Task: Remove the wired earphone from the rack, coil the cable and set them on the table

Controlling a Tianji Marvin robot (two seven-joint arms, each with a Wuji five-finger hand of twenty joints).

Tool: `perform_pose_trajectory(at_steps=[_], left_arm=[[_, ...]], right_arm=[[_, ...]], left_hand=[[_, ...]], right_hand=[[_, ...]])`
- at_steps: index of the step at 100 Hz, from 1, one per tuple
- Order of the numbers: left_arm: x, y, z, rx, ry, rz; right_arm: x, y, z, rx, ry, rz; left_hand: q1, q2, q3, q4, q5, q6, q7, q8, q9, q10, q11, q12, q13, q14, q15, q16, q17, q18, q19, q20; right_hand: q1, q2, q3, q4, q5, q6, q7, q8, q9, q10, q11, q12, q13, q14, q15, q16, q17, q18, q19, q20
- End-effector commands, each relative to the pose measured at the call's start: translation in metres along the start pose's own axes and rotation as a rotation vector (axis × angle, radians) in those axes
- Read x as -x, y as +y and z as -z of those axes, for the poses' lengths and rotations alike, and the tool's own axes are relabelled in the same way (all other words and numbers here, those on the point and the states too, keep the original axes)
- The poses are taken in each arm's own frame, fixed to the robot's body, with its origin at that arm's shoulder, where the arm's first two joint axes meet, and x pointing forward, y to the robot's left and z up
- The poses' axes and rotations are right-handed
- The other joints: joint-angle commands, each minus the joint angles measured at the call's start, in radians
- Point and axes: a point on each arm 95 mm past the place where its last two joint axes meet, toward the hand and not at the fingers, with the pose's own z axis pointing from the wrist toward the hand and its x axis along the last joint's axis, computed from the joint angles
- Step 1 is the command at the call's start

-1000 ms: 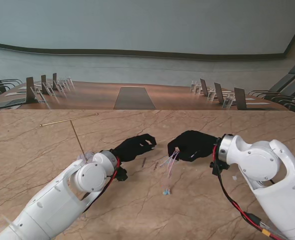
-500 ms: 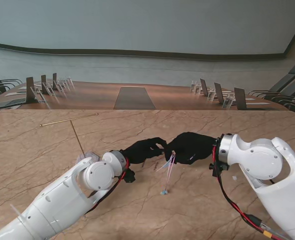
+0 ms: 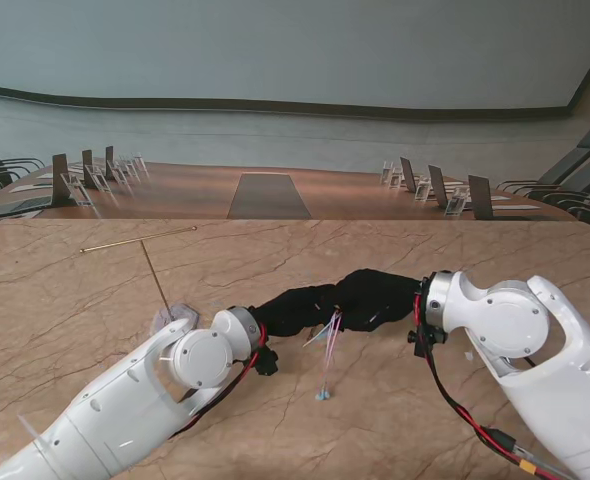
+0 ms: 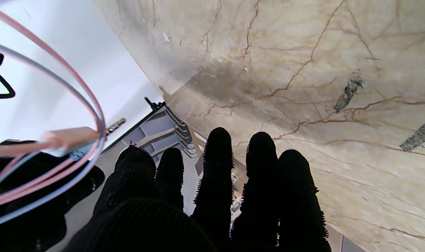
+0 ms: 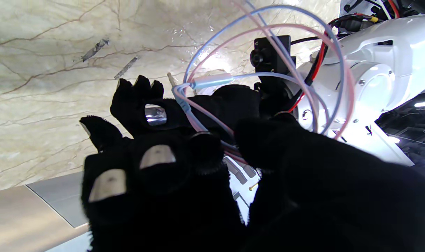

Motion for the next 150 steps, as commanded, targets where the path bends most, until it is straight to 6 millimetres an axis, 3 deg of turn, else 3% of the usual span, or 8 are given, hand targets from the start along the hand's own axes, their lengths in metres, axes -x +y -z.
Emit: perform_pose_trajectory(at_steps=[1, 44, 102, 131, 150], left_arm=[[-0.005, 0.008, 0.000, 0.020, 0.014, 0.009], [-0.009, 0.014, 0.006, 0.042, 0.031, 0.004], [-0.005, 0.018, 0.012, 0.033, 0.023, 0.015], [-0.005, 0.019, 0.014, 0.035, 0.031, 0.016], [-0.005, 0.021, 0.011, 0.041, 0.030, 0.014]], right_arm=[[0.001, -0.001, -0.003, -0.003, 0.000, -0.009], [0.015, -0.003, -0.010, -0.007, -0.043, -0.033], [0.021, -0.001, -0.001, 0.000, -0.064, -0.019], [0.025, -0.003, -0.003, 0.005, -0.080, -0.029], [0.024, -0.004, -0.006, 0.002, -0.077, -0.044]], left_hand=[[-0.029, 0.017, -0.008, -0.045, 0.006, -0.046, -0.028, 0.003, 0.017, -0.029, 0.026, -0.003, 0.024, -0.008, 0.008, 0.000, -0.005, -0.008, 0.033, 0.002], [-0.015, 0.029, -0.001, -0.048, 0.017, -0.055, -0.028, 0.016, 0.023, -0.027, 0.010, -0.022, 0.026, -0.008, -0.013, -0.019, -0.018, -0.003, 0.017, -0.017], [-0.002, 0.042, -0.009, -0.050, 0.037, -0.079, -0.016, 0.020, 0.045, -0.022, 0.002, -0.041, 0.042, -0.002, -0.034, -0.042, -0.021, 0.010, 0.008, -0.038], [-0.012, 0.047, -0.011, -0.051, 0.019, -0.046, -0.038, 0.004, 0.041, -0.026, -0.011, -0.056, 0.039, -0.004, -0.049, -0.056, -0.028, 0.007, -0.001, -0.050], [-0.027, 0.010, -0.008, -0.046, 0.020, -0.043, -0.025, 0.012, 0.022, -0.033, -0.025, -0.073, 0.031, -0.017, -0.073, -0.076, -0.040, 0.005, -0.030, -0.072]], right_hand=[[-0.032, 0.013, 0.013, 0.025, 0.006, -0.001, 0.063, -0.002, 0.025, 0.059, 0.058, -0.012, 0.017, 0.120, 0.059, 0.008, 0.017, -0.114, 0.098, 0.024], [-0.043, 0.000, 0.033, 0.046, 0.018, 0.005, 0.064, -0.017, 0.040, 0.062, 0.061, -0.018, 0.031, 0.123, 0.068, -0.004, 0.034, -0.106, 0.106, 0.012], [-0.052, -0.004, 0.046, 0.069, 0.023, 0.009, 0.065, -0.023, 0.050, 0.062, 0.064, -0.023, 0.045, 0.123, 0.080, -0.020, 0.054, -0.101, 0.119, -0.008], [-0.052, -0.006, 0.047, 0.074, 0.029, 0.010, 0.067, -0.022, 0.051, 0.065, 0.063, -0.024, 0.044, 0.124, 0.080, -0.023, 0.054, -0.101, 0.120, -0.012], [-0.051, -0.004, 0.047, 0.076, 0.029, 0.011, 0.066, -0.021, 0.049, 0.065, 0.062, -0.025, 0.038, 0.126, 0.077, -0.025, 0.047, -0.100, 0.118, -0.014]])
